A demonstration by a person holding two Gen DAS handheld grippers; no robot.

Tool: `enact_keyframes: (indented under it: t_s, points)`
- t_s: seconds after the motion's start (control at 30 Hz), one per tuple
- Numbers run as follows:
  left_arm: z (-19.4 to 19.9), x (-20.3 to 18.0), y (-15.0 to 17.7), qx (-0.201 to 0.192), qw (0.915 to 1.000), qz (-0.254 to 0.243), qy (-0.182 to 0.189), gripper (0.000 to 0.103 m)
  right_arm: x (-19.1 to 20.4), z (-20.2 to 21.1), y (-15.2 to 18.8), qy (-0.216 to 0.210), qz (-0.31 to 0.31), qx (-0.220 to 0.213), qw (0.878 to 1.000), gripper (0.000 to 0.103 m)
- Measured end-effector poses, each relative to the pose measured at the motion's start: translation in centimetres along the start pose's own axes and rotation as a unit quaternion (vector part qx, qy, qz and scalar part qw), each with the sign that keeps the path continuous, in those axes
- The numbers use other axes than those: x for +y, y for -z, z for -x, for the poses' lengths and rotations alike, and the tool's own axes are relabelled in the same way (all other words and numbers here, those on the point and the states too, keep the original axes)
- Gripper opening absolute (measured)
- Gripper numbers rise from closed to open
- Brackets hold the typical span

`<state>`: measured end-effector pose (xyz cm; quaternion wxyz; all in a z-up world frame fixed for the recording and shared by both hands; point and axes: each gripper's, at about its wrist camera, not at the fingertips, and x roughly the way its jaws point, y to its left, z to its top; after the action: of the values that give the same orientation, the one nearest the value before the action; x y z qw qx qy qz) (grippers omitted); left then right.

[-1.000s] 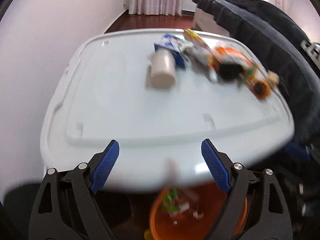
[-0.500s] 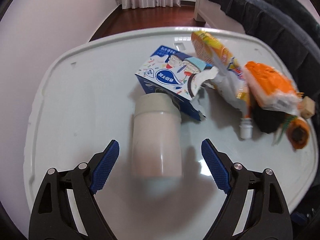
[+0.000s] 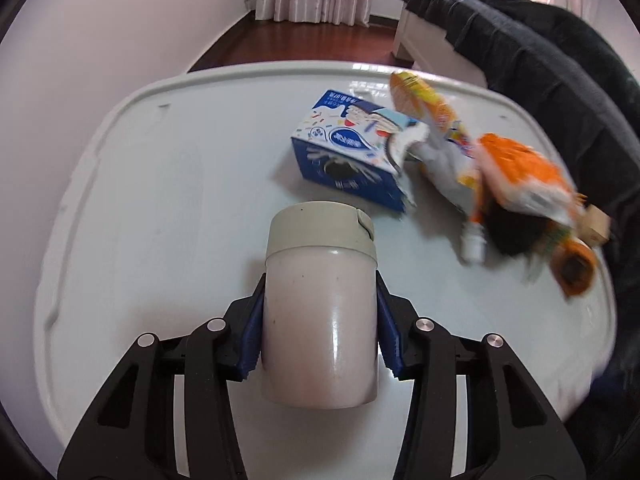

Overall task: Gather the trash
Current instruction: 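Lift the beige cup with the left tool while the right tool grasps the orange plush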

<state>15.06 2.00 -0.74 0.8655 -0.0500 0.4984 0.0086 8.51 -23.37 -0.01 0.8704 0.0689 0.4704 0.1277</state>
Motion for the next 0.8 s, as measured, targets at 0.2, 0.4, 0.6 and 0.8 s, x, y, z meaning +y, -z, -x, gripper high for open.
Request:
enact_keyframes:
  t_s: [0.2,0.4,0.6,0.8]
  points:
    - [5.6,-0.3,4.9,-0.024,0.9996,-0.012,0.009,0.046,-3.0,-2.9,-5.4,0.081,0.008,0.022,0.996,0.071]
    - [7.8,-1.2,9.7,-0.035,0.9985,-0.016,0.038,0.046,-4.3,-6.4,-7.2,0.116,0.014,0.049,0.992,0.071]
    - [7.4,-2.4,11.5,-0.023,0.9979,-0.026,0.054,0.046,-3.3,-9.0,-7.3,0.140,0.062,0.044,0.987,0.053]
    - [7.5,-2.3,12.0,-0.019,0.9978,-0.019,0.060,0.046,-4.0,-7.9,-6.6,0.141,0.052,0.030,0.988,0.028]
